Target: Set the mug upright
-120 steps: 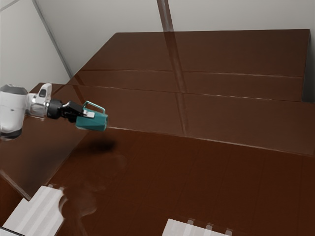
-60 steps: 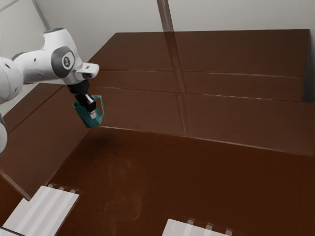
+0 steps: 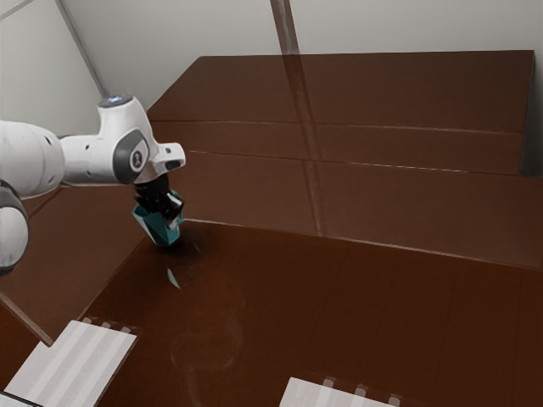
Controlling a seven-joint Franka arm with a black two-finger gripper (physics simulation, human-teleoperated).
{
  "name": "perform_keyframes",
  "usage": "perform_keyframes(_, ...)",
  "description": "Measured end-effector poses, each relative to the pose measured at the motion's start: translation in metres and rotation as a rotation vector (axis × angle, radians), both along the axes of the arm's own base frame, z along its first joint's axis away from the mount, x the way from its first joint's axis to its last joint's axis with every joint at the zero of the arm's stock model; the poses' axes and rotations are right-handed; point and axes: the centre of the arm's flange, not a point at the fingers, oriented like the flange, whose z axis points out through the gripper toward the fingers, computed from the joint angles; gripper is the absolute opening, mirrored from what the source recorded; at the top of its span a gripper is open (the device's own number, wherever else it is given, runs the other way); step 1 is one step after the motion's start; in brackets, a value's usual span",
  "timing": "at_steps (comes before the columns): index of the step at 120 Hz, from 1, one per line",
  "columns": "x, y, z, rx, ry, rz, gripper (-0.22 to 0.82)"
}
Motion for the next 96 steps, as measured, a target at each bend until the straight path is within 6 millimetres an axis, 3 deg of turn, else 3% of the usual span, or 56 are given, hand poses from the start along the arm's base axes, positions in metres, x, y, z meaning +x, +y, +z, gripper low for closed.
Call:
perform_keyframes(14,0.002,-0.004,0.008,0.001,-0.024,0.045,-0.17)
perform_keyframes(28,0.005,-0.036,0.018,-0.012,-0.031,0.045,-0.17)
perform_keyframes(51,0.006,-0.078,0.006,-0.039,0.002,0.062,-0.17)
perform_keyframes(68,0.007,-0.093,-0.005,-0.057,0.019,0.091,-0.17)
perform_keyframes(96,0.007,-0.097,-0.013,-0.078,0.031,0.136,0.29)
